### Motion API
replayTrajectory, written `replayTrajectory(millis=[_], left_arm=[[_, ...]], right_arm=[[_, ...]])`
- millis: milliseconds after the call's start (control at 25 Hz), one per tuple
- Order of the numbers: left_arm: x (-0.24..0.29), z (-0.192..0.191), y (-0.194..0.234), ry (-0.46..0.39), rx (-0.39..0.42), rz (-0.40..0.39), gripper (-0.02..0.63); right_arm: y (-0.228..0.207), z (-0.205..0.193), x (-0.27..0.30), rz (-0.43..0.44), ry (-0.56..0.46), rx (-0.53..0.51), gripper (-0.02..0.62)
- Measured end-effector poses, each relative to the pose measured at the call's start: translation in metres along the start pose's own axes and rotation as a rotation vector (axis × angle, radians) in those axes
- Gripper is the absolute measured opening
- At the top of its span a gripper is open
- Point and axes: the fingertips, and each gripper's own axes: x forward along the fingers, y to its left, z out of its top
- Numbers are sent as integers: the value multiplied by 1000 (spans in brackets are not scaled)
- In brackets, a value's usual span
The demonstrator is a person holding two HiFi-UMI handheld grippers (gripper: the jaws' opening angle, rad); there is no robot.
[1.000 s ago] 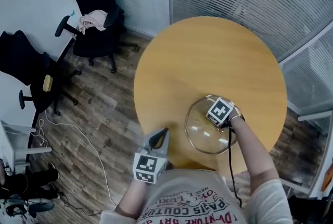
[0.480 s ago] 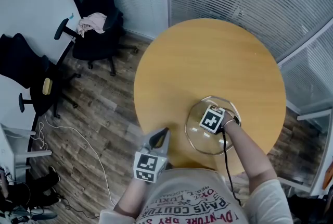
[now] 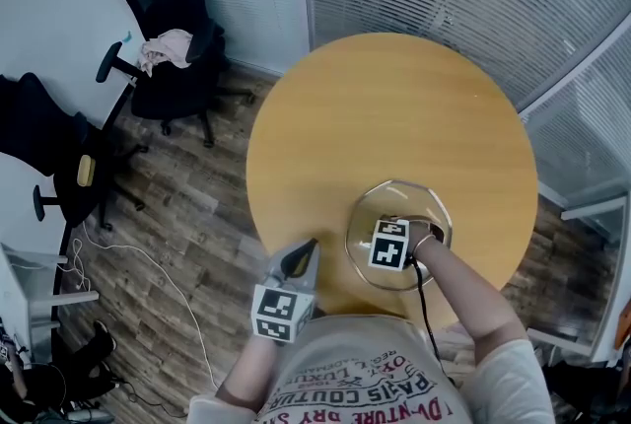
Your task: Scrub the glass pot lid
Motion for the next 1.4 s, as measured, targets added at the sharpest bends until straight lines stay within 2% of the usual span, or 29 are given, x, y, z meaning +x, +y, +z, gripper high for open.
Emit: replayTrajectory(millis=[200,640,920,1120,1200,1280,1400], left_arm=[[-1,3,-4,-1,13,-5,8],[-9,-7,-26,22,30,-19,8],[-5,-13,-37,20,29,-35,8],[-1,-12,-46,23,33,-54,8],[-2,-9,-49,25,28,-60,8],[-1,-7,-50,22,29,-60,8],[0,-7,-49,17,34,-50,8]], right_arm=[[16,-8,-1,33,13,-17,67],[63,-34,-3,86,-40,-8,67],[101,-49,3,179,-29,83,67],[104,-55,-2,180,-39,122,67],[99,-57,-8,176,-49,173,67],[88,-60,-17,165,-72,280,66],[55,-52,-40,105,-169,442,66]])
